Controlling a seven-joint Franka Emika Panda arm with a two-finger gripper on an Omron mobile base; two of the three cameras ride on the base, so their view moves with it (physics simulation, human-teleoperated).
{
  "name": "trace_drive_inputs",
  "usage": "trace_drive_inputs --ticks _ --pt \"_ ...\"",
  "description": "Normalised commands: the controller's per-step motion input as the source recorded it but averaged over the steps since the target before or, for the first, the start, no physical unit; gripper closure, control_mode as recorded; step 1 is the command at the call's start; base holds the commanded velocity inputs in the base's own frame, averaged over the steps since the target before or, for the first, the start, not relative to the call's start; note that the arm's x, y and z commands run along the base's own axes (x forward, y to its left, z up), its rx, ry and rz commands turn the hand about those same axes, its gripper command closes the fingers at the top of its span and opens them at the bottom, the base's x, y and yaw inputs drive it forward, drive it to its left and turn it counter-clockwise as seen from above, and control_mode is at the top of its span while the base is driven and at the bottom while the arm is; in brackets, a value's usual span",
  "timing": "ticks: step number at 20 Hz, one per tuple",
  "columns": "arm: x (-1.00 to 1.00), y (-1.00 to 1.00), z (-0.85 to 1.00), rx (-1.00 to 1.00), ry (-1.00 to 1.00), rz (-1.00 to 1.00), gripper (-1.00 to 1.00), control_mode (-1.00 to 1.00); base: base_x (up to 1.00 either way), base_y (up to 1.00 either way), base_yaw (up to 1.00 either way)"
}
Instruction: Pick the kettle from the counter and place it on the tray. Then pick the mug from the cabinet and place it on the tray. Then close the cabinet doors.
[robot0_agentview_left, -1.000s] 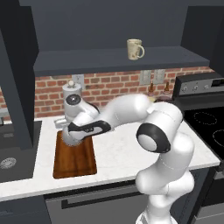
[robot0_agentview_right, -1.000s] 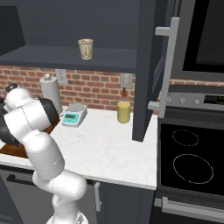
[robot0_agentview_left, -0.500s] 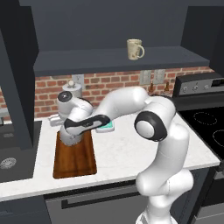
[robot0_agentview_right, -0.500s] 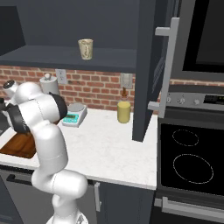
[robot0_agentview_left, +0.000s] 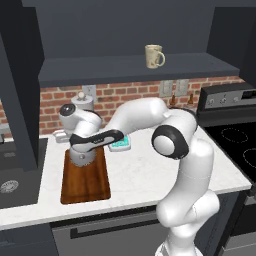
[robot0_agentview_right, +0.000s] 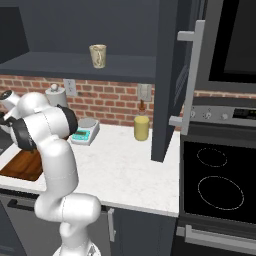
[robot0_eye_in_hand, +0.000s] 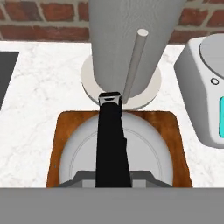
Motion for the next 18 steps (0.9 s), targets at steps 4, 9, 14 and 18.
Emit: trace_drive_inputs --ticks 4,9,14,18 --pt "-0.08 -0.15 -0.15 0.0 0.0 -0.18 1.0 -1.0 0.0 0.0 0.0" --pt "0.0 -0.06 -0.25 0.0 0.0 -0.13 1.0 -1.0 0.0 0.0 0.0" --pt "0.0 0.0 -0.26 0.0 0.02 -0.09 -1.0 -1.0 0.0 0.0 0.0" --pt "-0.04 -0.02 -0.14 0.0 0.0 -0.06 -1.0 -1.0 0.0 0.0 0.0"
